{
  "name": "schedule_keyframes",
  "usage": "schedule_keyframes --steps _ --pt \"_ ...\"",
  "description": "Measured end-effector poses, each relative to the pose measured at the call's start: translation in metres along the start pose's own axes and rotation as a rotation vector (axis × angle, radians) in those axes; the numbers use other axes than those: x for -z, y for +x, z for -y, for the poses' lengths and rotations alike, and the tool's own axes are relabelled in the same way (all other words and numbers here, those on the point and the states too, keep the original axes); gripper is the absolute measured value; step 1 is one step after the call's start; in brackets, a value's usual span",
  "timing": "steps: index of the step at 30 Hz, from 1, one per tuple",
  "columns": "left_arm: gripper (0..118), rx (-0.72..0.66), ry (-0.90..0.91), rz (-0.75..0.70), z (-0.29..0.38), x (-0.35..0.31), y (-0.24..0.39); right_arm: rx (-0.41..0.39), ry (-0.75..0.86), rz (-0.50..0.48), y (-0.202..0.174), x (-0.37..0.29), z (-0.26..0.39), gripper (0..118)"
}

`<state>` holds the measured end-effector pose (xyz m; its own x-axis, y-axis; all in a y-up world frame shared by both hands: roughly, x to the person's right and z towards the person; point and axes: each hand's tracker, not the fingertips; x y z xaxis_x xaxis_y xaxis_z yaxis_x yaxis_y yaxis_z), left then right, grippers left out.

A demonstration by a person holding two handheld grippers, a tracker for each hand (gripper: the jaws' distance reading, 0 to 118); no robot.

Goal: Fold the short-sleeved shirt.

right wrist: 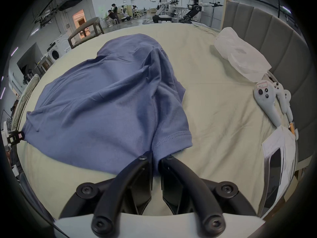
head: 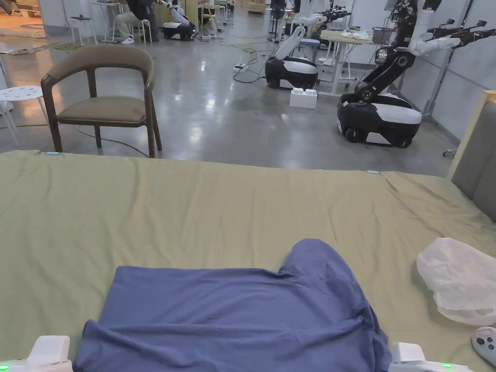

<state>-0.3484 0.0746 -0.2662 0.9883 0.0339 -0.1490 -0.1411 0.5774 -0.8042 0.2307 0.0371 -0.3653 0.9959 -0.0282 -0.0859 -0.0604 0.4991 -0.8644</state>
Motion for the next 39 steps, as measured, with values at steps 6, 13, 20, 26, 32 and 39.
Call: schedule_keyframes --steps 6,13,20,26,32,39 --pt "0 0.007 0.053 0.009 -0.011 -0.025 -0.001 -0.051 0.072 0.02 -0.004 -0.047 -0.005 6" --pt "0 0.022 0.086 0.009 -0.008 -0.068 -0.007 -0.142 0.128 0.059 -0.016 -0.114 0.005 6" --pt "0 0.042 -0.031 0.014 0.048 -0.082 -0.015 -0.148 0.034 0.079 -0.017 -0.132 0.066 6" --pt "0 0.066 -0.165 -0.022 0.091 -0.06 -0.009 -0.162 -0.103 0.106 -0.021 -0.102 0.114 6" --pt "0 0.092 -0.207 -0.058 0.095 -0.031 -0.009 -0.15 -0.128 0.119 -0.023 -0.077 0.117 8" --pt "21 0.034 -0.134 -0.035 0.088 -0.036 -0.019 -0.207 -0.095 0.248 -0.036 -0.095 0.108 59"
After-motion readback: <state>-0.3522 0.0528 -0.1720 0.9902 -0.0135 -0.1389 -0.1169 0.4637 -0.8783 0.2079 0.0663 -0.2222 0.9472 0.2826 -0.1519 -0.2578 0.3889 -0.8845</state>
